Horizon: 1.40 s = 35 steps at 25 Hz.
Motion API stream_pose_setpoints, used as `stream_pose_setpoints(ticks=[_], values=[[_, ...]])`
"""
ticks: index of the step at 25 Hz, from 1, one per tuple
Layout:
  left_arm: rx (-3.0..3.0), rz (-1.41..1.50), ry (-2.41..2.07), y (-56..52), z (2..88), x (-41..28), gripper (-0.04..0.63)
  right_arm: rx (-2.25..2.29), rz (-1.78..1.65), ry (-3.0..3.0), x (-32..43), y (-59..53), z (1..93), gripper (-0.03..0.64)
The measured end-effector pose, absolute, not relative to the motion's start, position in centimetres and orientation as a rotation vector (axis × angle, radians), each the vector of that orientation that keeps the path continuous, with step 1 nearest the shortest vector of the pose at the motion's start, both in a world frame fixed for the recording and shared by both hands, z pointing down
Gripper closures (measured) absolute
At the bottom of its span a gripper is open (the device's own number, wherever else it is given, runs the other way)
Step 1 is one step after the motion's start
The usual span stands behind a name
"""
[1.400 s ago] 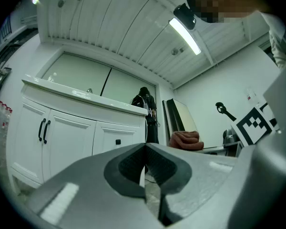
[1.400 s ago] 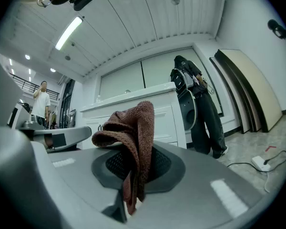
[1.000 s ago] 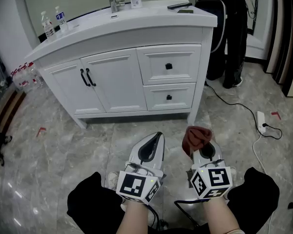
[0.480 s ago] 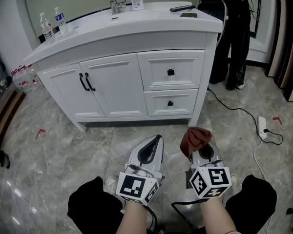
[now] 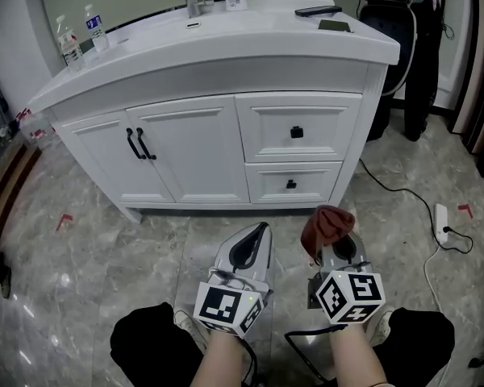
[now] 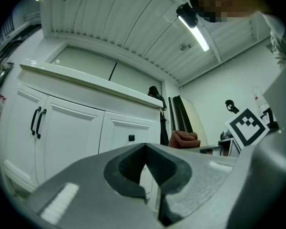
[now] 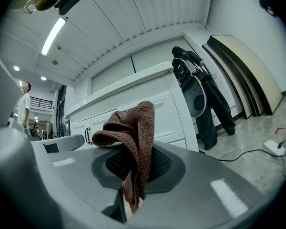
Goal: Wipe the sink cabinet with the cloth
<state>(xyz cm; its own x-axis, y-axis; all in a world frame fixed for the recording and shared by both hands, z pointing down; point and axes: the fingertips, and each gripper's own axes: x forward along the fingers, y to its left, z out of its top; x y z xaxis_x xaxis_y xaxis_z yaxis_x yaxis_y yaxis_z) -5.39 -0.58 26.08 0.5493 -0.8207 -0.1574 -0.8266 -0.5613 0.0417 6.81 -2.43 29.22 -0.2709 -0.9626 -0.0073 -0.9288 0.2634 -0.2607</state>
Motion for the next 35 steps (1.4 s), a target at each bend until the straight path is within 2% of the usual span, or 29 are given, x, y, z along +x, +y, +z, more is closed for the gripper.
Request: stream_pose_setpoints(ticks=[17, 35], values=[[-2.689, 0.221, 1.499, -12.2, 25.9, -8.2, 0.595, -1.669, -0.253, 2.481, 2.6, -14.5, 28.5, 0.54], [-2.617, 0.213, 1.524, -18.6, 24.1, -11.0, 0.595, -1.353, -0.085, 2.629, -6.5, -22.3, 19.6, 0.54]])
